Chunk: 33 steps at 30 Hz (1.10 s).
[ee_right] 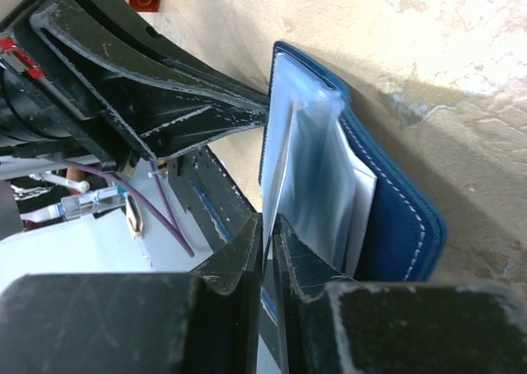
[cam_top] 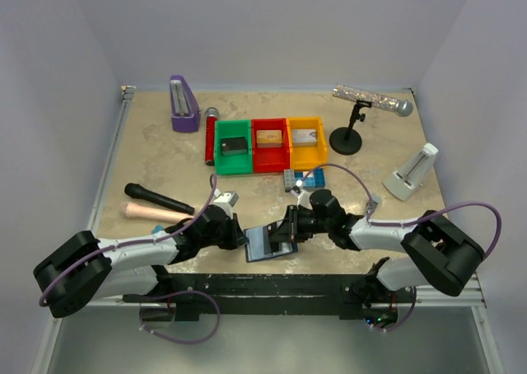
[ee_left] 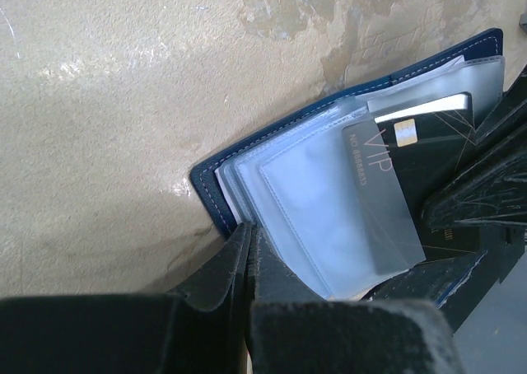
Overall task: Take the credit cards out of the card holder
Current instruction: Remove the credit card from the card holder.
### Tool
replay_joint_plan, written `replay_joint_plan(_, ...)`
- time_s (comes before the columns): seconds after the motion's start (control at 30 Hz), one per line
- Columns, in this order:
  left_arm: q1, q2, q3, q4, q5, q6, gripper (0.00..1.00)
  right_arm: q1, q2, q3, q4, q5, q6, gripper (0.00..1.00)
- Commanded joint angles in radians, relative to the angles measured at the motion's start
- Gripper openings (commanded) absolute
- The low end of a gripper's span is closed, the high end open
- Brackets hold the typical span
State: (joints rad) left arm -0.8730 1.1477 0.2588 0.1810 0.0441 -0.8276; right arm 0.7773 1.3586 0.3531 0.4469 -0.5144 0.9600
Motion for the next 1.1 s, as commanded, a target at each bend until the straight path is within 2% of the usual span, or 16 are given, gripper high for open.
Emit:
replay_joint_plan(0.0, 0.0, -0.002, -0.029, -0.083, -0.039, 0.016, 0.0, -0.007, -0.018, 0.007, -0.002, 0.01, -0.014, 0.11)
replay_joint_plan(0.2, -0.001, -0.011, -0.029, -0.089, -0.039, 0.016, 0.0, -0.009, -0.016, 0.021, -0.036, 0.011, -0.02, 0.0)
replay_joint_plan(0.4, 0.0, -0.046, -0.027, -0.094, -0.039, 0.015, 0.0, -0.01, -0.032, 0.029, -0.086, 0.03, -0.021, 0.0)
replay_joint_plan(0.7, 0.0, -0.065, -0.023, -0.107, -0.039, 0.027, 0.0, -0.019, -0.133, 0.047, -0.272, 0.105, -0.055, 0.0)
replay_joint_plan(1.0, 0.0, -0.089, 0.0, -0.107, -0.039, 0.025, 0.0, -0.019, -0.328, 0.102, -0.511, 0.192, -0.156, 0.0)
replay_joint_plan(1.07, -0.001, -0.097, 0.014, -0.109, -0.03, 0.027, 0.09, -0.019, -0.38, 0.122, -0.565, 0.197, -0.185, 0.0)
